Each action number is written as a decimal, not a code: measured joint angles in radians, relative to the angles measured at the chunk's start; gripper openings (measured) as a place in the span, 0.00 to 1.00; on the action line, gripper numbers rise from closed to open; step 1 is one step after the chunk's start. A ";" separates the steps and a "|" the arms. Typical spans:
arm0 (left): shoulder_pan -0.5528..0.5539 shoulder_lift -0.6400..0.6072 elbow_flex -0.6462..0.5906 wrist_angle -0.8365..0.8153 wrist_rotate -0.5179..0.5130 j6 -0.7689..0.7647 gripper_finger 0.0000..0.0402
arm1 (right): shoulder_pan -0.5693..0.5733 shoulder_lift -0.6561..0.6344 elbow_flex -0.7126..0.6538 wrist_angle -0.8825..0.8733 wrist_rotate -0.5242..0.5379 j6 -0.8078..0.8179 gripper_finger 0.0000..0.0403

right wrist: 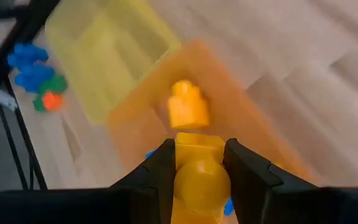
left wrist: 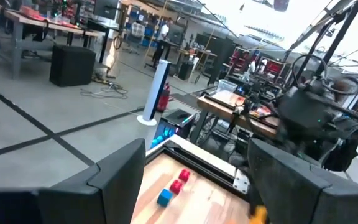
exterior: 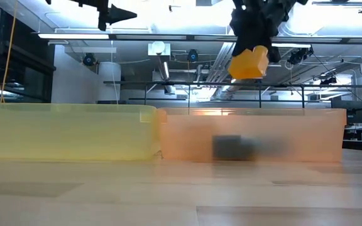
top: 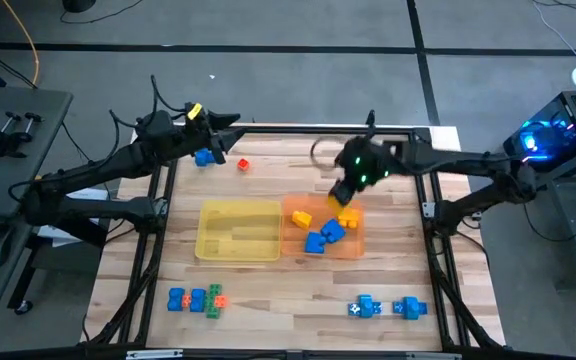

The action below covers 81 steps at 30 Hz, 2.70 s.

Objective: Sort blocks by size
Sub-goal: Put the large yellow game piece into the orange bin, then put the large blue game piece into the orange bin

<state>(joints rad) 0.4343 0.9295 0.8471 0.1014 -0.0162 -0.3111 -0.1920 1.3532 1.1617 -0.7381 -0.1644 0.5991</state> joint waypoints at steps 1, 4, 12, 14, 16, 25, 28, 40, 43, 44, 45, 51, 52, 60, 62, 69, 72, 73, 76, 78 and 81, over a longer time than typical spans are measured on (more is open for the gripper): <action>0.000 0.000 0.000 0.000 0.000 0.000 0.67 | 0.032 0.012 0.000 0.008 0.013 0.017 0.27; 0.000 0.001 0.000 0.001 0.000 0.000 0.67 | 0.088 0.041 0.000 0.023 0.056 0.029 0.30; -0.001 0.000 0.000 0.000 0.006 -0.001 0.67 | 0.094 0.087 -0.001 0.025 0.080 0.074 0.46; -0.001 0.000 0.000 0.000 0.006 -0.001 0.67 | 0.094 0.081 -0.001 0.022 0.075 0.070 0.50; -0.001 0.000 0.000 0.000 0.006 -0.001 0.67 | 0.091 0.072 -0.001 0.013 0.054 0.067 0.55; -0.001 0.000 0.000 0.000 0.006 0.000 0.67 | 0.088 0.001 -0.001 -0.105 -0.078 0.049 0.62; -0.001 0.000 0.000 0.000 0.006 0.000 0.67 | 0.117 -0.007 -0.001 -0.166 -0.105 0.048 0.62; -0.001 0.000 0.000 0.000 0.006 0.000 0.67 | 0.360 -0.005 -0.100 -0.221 -0.132 0.425 0.62; -0.001 0.000 0.000 0.000 0.010 -0.001 0.67 | 0.432 -0.004 -0.193 -0.192 -0.184 0.642 0.62; -0.001 0.000 0.000 0.000 0.020 -0.001 0.67 | 0.458 -0.004 -0.228 -0.149 -0.210 0.702 0.62; -0.001 0.000 0.000 0.000 0.031 -0.001 0.67 | 0.485 -0.004 -0.263 -0.089 -0.232 0.764 0.62; -0.001 0.000 0.000 0.000 0.042 -0.001 0.67 | 0.626 -0.003 -0.401 0.247 -0.255 1.177 0.62; -0.001 0.000 0.000 0.000 0.042 -0.001 0.67 | 0.649 -0.003 -0.410 0.252 -0.254 1.234 0.62; 0.000 0.000 0.000 0.000 0.042 0.000 0.67 | 0.768 0.005 -0.413 0.309 -0.173 1.508 0.62; 0.000 0.000 0.000 0.000 0.043 0.000 0.67 | 0.771 0.023 -0.412 0.341 -0.172 1.528 0.62; 0.000 0.000 0.000 0.000 0.043 0.000 0.67 | 0.770 0.108 -0.412 0.469 -0.205 1.554 0.62; 0.000 0.000 0.000 0.000 0.043 0.009 0.67 | 0.770 0.143 -0.412 0.485 -0.215 1.558 0.62; 0.000 0.000 0.000 0.000 0.043 0.013 0.67 | 0.770 0.153 -0.412 0.485 -0.225 1.558 0.62; 0.000 0.000 0.000 0.000 0.043 0.018 0.67 | 0.770 0.183 -0.412 0.487 -0.237 1.559 0.62; 0.000 0.000 0.000 0.000 0.043 0.018 0.67 | 0.768 0.195 -0.412 0.501 -0.237 1.558 0.62; 0.000 0.000 0.000 0.000 0.043 0.018 0.67 | 0.768 0.205 -0.412 0.520 -0.239 1.558 0.62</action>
<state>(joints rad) 0.4339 0.9298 0.8471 0.1011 0.0273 -0.2928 0.5758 1.5580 0.7502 -0.2178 -0.4030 2.1574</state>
